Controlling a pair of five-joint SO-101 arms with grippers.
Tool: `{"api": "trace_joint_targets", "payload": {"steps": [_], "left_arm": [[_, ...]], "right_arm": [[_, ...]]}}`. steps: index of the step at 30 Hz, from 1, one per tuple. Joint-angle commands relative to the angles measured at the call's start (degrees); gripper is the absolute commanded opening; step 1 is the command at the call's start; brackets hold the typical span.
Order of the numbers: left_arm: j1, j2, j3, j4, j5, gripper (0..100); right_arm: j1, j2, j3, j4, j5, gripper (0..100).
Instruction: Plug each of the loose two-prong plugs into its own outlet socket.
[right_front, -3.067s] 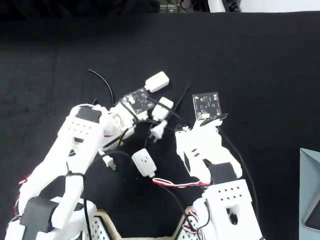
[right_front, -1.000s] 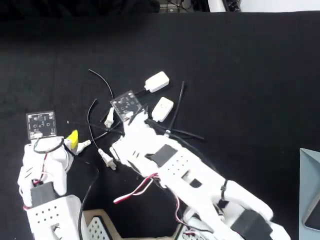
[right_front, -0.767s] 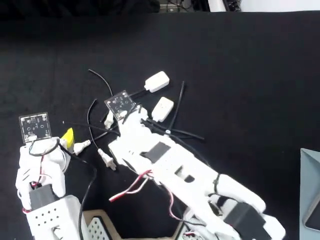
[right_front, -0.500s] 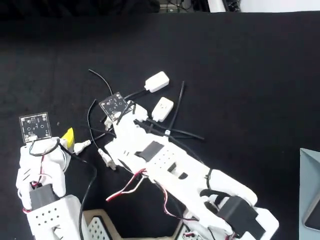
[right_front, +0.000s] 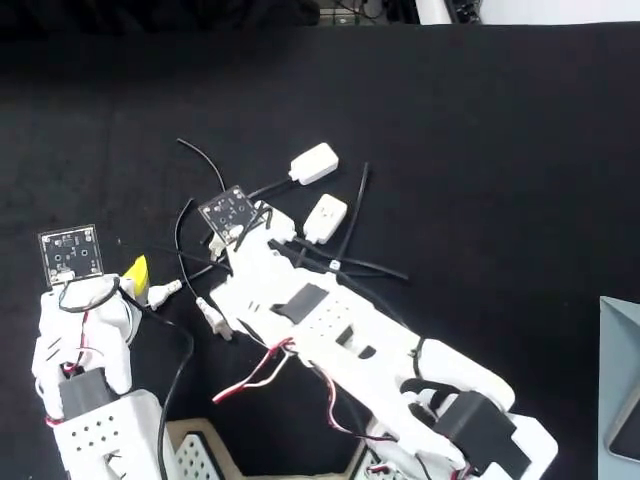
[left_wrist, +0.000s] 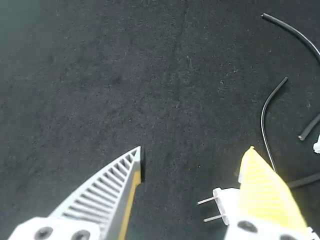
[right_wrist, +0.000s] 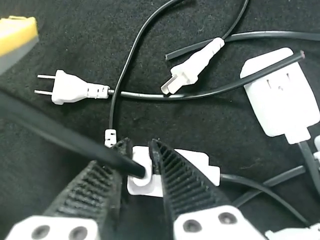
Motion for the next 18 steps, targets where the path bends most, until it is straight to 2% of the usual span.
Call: {"api": "trace_joint_targets", "payload": {"steps": [1, 10, 18], "left_arm": [[-0.6, -0.5, -0.1, -0.4, 0.5, 31], [-0.6, -0.5, -0.1, -0.4, 0.5, 31], [-0.6, -0.5, -0.1, -0.4, 0.5, 31]], "right_arm": [[1.1, -0.1, 0.5, -0.4, 1.3, 1.1], [6.3, -0.2, -0.7, 4.2, 1.6, 1.1], [2.6, 1.6, -1.4, 4.4, 1.7, 1.1]]}}
